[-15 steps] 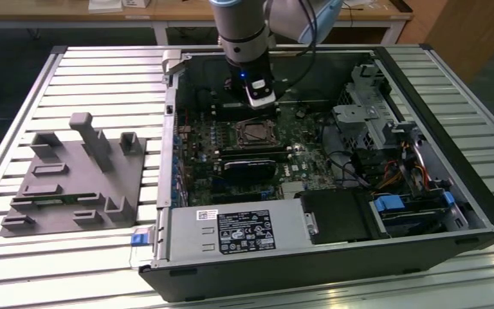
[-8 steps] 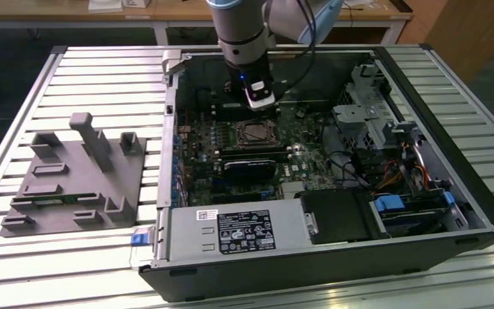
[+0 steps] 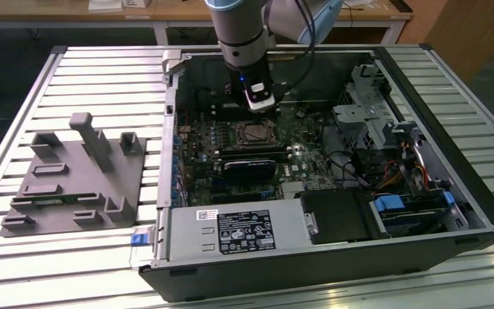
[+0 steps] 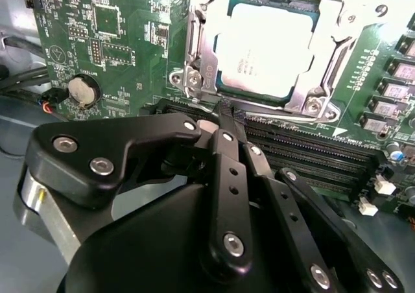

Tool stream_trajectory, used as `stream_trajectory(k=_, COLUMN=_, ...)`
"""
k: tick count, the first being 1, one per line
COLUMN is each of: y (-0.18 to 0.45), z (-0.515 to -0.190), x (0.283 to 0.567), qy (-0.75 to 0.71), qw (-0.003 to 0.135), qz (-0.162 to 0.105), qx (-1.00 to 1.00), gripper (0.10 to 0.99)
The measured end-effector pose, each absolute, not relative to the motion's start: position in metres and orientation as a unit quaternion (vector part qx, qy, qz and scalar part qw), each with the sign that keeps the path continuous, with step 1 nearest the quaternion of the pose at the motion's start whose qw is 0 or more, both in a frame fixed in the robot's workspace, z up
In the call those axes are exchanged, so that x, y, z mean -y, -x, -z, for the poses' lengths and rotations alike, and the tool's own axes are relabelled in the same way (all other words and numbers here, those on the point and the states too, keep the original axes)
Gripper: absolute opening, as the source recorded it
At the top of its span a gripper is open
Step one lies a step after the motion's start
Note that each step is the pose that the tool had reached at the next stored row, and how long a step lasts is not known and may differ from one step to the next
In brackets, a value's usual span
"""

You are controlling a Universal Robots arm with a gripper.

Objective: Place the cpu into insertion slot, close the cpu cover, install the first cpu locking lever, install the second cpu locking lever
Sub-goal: 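Install the first cpu locking lever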

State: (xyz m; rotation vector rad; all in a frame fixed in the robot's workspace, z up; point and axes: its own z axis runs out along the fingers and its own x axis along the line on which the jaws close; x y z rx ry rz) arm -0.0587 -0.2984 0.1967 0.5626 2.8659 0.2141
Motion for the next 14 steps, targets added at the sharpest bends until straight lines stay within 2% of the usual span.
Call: stream_trajectory(k=14, y=0.0588, z=-0.1928, x=0.2985, qy=-0.19, qw=0.108, qz=-0.062, qx=-0.974, gripper=0.106)
